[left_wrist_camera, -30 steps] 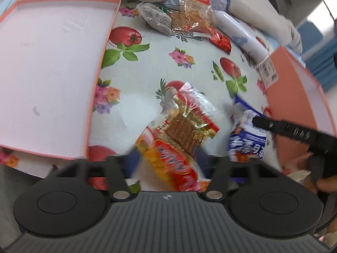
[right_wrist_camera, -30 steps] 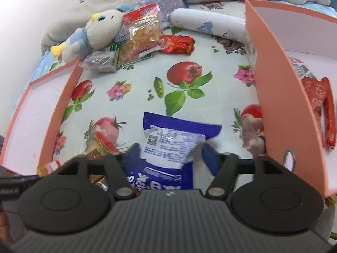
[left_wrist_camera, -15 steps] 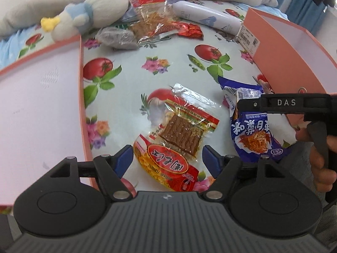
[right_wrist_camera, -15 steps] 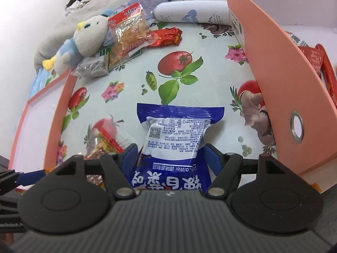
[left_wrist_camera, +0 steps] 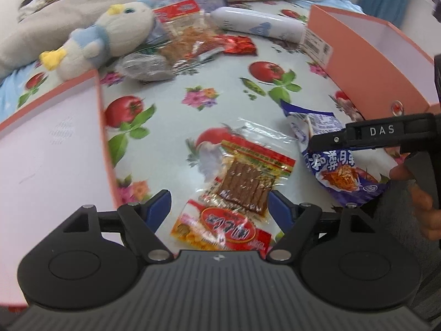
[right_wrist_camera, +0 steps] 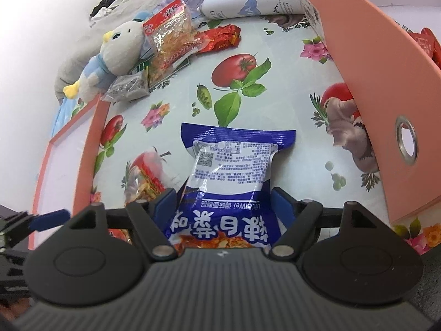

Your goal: Organize snacks

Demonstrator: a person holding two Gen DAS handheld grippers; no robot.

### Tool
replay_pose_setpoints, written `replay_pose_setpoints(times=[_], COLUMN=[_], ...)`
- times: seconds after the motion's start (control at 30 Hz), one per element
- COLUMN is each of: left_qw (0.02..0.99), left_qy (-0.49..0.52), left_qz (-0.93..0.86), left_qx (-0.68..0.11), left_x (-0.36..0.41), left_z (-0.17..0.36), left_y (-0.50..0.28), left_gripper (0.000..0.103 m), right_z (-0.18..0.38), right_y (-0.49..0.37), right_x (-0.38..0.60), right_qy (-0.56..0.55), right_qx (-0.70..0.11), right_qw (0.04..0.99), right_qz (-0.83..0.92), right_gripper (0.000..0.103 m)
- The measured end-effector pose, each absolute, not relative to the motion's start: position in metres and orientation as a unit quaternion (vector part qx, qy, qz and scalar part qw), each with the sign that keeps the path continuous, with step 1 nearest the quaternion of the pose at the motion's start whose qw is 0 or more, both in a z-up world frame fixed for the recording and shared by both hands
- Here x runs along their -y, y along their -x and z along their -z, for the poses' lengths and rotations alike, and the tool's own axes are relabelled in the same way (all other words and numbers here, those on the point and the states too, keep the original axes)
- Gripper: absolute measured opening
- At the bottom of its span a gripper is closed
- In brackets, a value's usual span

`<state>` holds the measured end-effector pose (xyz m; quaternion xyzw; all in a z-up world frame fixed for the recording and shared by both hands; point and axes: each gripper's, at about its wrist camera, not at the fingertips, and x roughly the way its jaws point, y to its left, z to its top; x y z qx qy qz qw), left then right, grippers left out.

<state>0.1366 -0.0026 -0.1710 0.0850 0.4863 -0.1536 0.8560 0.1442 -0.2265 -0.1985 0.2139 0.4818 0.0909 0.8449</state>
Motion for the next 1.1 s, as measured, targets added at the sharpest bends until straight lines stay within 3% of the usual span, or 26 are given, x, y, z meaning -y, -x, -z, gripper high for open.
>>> replay_pose_setpoints(times=[0.33,0.67,0.7,0.77,0.8,0.93,1.1], left_qw=[0.845,0.831,0.832,0.834,0.834,0.834,0.830], left_qy=[-0.139,-0.199,-0.200,-0.189,-0.182,-0.167,-0.164], left_qz=[0.214,0.235,0.234,0.233,0.233,0.230,0.233], left_qx=[-0.471,-0.463,-0.462,-0.464,-0.466,-0.473,-0.479], left_x=[0.028,0.037,0.036,0.033,0.032,0.029,0.031], left_z=[0.203,0.228,0.230,0.232,0.232,0.234,0.235], left_y=[-0.156,-0.159,-0.158,-0.159,-0.160,-0.162,-0.164], left_gripper=[0.088,0.091,0.091,0.091,0.091,0.091,0.091], right_z=[0.200,0.203,0.203,0.203,0.202,0.200,0.199], right_y=[-0.151,-0.169,-0.171,-0.171,-0.172,-0.172,-0.167], right_x=[0.223,0.187,0.181,0.175,0.173,0.177,0.188], right_qy=[-0.203,-0.077,-0.056,-0.028,-0.018,-0.023,-0.033], right_qx=[-0.480,-0.484,-0.484,-0.478,-0.477,-0.479,-0.480], right_qw=[0.851,0.870,0.871,0.876,0.877,0.876,0.875], right_qz=[-0.071,-0.057,-0.059,-0.059,-0.053,-0.053,-0.050], right_gripper=[0.077,0.078,0.076,0.060,0.044,0.036,0.034])
